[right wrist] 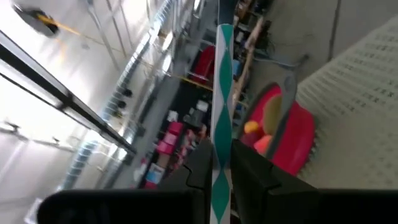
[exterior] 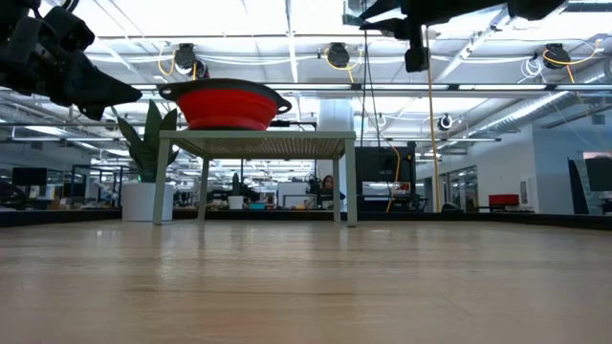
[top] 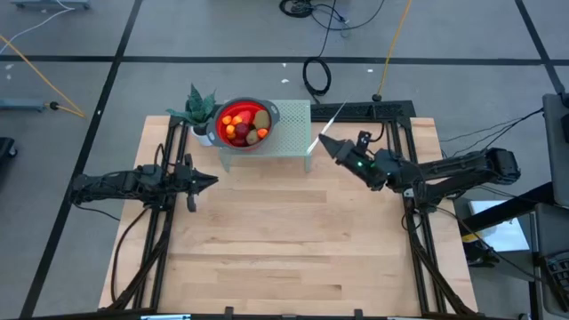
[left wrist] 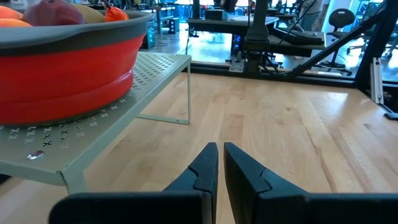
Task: Pick & Place Fruit
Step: Put the blue knife on the shelf
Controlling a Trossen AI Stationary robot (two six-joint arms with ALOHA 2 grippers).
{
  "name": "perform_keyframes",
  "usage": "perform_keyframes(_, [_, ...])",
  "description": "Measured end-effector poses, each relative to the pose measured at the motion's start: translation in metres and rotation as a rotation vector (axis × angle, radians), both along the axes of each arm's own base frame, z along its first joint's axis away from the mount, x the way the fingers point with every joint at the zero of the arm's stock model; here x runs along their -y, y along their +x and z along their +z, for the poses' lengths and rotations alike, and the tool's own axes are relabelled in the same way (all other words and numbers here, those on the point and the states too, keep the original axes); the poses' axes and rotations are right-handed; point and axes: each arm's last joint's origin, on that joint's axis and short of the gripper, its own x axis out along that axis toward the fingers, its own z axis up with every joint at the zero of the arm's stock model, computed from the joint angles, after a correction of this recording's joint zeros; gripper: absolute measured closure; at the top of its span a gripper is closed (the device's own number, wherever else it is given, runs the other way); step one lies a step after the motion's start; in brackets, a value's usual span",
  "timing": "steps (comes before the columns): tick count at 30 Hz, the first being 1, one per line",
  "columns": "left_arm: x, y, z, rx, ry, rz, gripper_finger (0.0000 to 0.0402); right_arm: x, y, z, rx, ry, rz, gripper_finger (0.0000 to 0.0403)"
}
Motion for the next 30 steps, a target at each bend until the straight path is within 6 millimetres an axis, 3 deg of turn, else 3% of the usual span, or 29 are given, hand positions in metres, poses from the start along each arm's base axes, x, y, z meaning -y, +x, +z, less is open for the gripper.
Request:
perform_keyframes(14, [0.0, 0.0, 0.001, 0.009, -0.005, 0.001, 0.0376, -0.003, 0.034, 0.042, -0.239, -0.089, 0.119, 0.0371])
perform_keyframes(22, [0.0, 0.0, 0.001, 0.012, -0.008, 0.001, 0.0376, 0.004, 0.046, 0.073, -0.375, -0.076, 0.142, 0.037])
perform_keyframes(30, [0.0, 0.0, 0.001, 0.012, -0.005, 0.0, 0.0376, 0.019, 0.053, 0.084, -0.464, 0.002, 0.195, 0.037])
